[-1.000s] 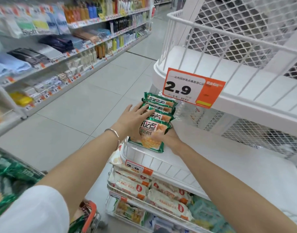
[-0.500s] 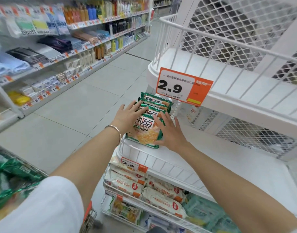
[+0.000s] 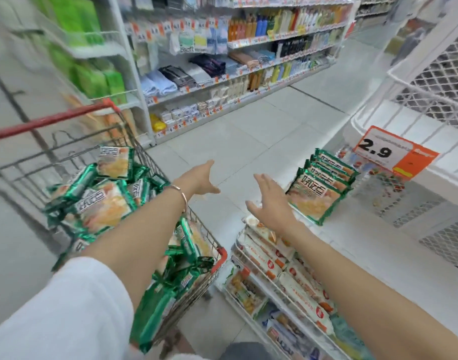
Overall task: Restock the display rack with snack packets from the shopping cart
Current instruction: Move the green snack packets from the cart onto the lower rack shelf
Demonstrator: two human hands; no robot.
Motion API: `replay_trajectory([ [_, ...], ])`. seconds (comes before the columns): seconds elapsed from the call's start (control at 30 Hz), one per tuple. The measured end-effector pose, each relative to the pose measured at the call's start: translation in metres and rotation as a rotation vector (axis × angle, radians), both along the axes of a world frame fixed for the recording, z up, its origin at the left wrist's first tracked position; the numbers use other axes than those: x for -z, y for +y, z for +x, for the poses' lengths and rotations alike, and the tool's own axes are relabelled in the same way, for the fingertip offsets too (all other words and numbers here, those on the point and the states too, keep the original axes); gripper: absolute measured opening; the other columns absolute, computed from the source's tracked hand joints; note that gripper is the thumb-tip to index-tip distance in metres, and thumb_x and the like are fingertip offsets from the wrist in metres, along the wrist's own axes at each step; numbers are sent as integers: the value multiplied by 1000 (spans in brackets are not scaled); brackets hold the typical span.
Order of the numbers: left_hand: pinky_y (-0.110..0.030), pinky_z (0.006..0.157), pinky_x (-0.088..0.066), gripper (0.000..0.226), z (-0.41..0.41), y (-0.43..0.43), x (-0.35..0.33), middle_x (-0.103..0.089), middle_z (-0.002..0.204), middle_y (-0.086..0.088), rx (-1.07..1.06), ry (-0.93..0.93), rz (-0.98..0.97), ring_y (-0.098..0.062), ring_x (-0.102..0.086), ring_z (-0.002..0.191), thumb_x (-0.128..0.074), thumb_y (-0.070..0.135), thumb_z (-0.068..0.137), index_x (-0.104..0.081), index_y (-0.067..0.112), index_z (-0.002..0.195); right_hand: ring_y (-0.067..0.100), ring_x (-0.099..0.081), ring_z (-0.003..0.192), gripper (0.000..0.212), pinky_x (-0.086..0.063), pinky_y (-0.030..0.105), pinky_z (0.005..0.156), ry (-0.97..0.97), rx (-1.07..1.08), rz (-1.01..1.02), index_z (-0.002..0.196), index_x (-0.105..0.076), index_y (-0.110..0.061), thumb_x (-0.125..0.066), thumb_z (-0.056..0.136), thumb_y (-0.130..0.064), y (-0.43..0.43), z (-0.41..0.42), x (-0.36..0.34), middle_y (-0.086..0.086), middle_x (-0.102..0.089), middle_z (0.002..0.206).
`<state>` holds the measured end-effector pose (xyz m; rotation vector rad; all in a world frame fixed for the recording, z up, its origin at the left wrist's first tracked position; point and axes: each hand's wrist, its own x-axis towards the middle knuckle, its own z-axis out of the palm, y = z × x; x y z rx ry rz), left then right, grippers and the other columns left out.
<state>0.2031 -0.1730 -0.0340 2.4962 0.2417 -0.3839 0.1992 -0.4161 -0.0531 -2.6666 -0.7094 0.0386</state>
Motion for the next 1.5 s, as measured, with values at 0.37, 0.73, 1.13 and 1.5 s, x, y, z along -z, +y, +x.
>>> replay_trajectory([
  [0.37, -44, 79, -55, 69, -207, 159, -14, -55, 112, -1, -494, -37, -130, -23, -63, 78, -65, 24, 96, -28, 16, 155, 24, -42, 137, 55, -32, 38, 113, 243, -280, 65, 148, -39, -8, -55, 100, -30, 179, -108, 42, 9, -46, 149],
  [0.73, -40, 99, -49, 58, -293, 187, 18, -57, 135, -15, -932, 0, -338, -27, -59, 112, -65, 20, 95, -42, 7, 146, 28, -59, 120, 54, -48, 37, 99, 577, -436, -47, 140, -51, -5, -60, 98, -37, 278, -136, 88, 12, -60, 136],
  [1.13, -38, 80, -59, 67, -278, 152, 54, -78, 97, -9, -1293, -184, -954, -26, -71, 83, -78, 48, 68, -65, 5, 118, 20, -58, 117, 45, -47, 37, 102, 667, -375, 362, 133, -59, -13, -59, 98, -40, 307, -50, 29, 3, -62, 129],
  [1.5, -33, 59, -60, 48, -307, 159, 60, -78, 93, -9, -1572, -325, -1113, -24, -76, 76, -72, 40, 88, -63, 7, 122, 16, -45, 59, 20, -39, 31, 56, 538, -251, 282, 100, -49, -13, -64, 95, -25, 331, -42, 74, 8, -55, 83],
])
